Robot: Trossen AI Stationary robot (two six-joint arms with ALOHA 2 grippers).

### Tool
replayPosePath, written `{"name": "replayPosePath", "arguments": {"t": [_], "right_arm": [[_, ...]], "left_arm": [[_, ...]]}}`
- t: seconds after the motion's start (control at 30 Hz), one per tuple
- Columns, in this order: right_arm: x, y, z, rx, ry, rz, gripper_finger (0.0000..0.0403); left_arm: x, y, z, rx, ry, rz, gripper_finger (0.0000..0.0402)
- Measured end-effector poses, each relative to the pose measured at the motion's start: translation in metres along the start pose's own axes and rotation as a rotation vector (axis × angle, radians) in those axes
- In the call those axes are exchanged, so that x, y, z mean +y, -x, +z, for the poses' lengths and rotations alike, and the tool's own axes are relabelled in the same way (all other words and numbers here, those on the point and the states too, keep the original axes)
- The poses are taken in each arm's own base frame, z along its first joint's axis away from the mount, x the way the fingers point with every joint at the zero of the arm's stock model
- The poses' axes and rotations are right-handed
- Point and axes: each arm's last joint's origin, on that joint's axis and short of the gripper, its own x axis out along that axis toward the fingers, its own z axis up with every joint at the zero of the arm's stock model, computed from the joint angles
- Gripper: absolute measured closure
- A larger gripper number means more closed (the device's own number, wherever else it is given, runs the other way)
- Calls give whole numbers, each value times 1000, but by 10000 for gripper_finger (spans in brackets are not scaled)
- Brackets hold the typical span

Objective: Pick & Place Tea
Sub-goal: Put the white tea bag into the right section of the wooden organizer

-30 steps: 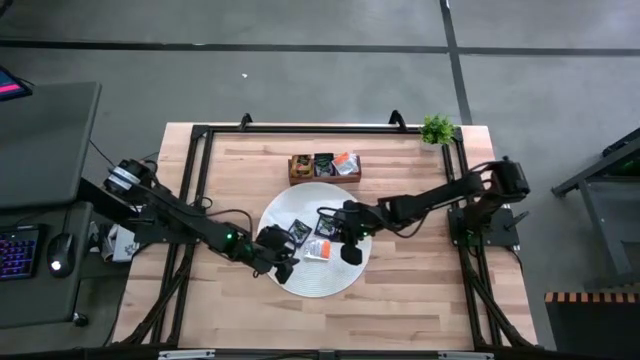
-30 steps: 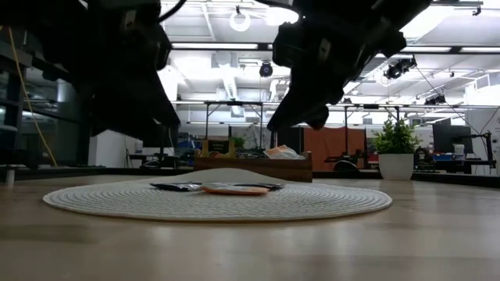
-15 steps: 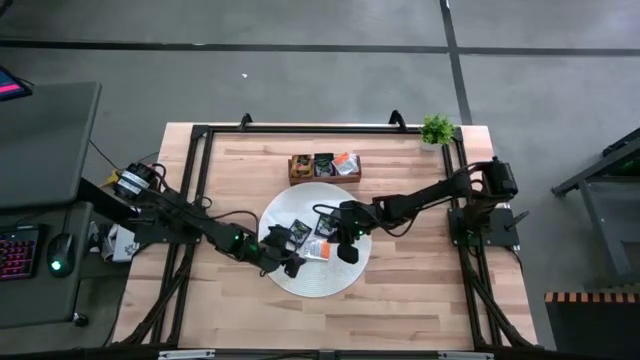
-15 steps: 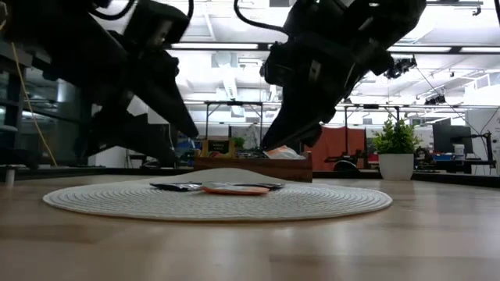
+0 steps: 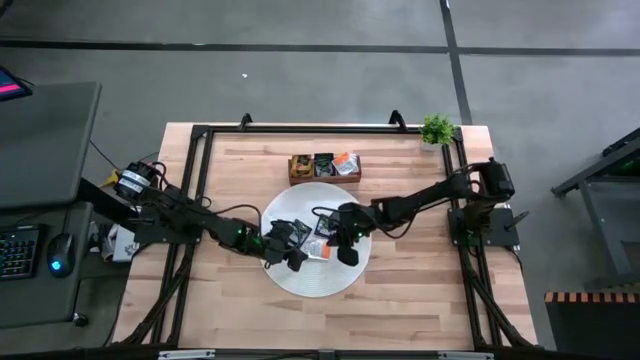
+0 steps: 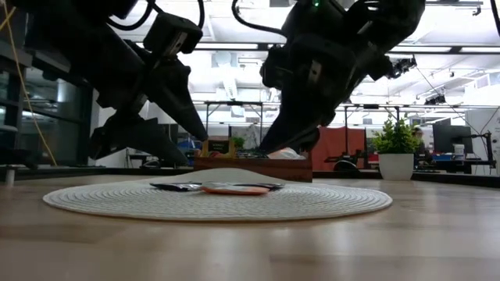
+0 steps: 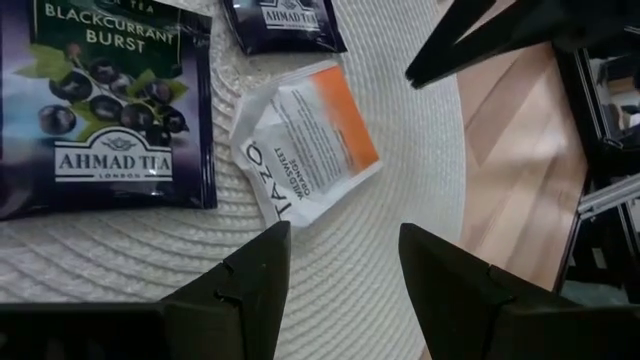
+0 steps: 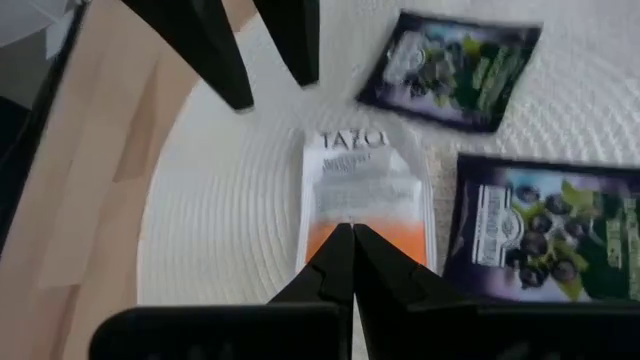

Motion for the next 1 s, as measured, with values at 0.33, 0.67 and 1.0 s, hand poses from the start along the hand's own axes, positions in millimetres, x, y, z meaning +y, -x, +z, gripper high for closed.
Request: {"name": "replayPosePath", "arguments": {"t": [0.33, 0.67, 1.0], "right_arm": [[-3, -14, -6, 0, -20, -7, 403], [-12, -32, -20, 44, -55, -18, 403], [-13, -34, -23, 53, -73, -20, 403]], "left_arm": [[0, 0, 0, 3, -5, 4, 215], [0, 0, -1, 10, 0, 0, 215], [-1, 0, -2, 66, 44, -15, 215]]}}
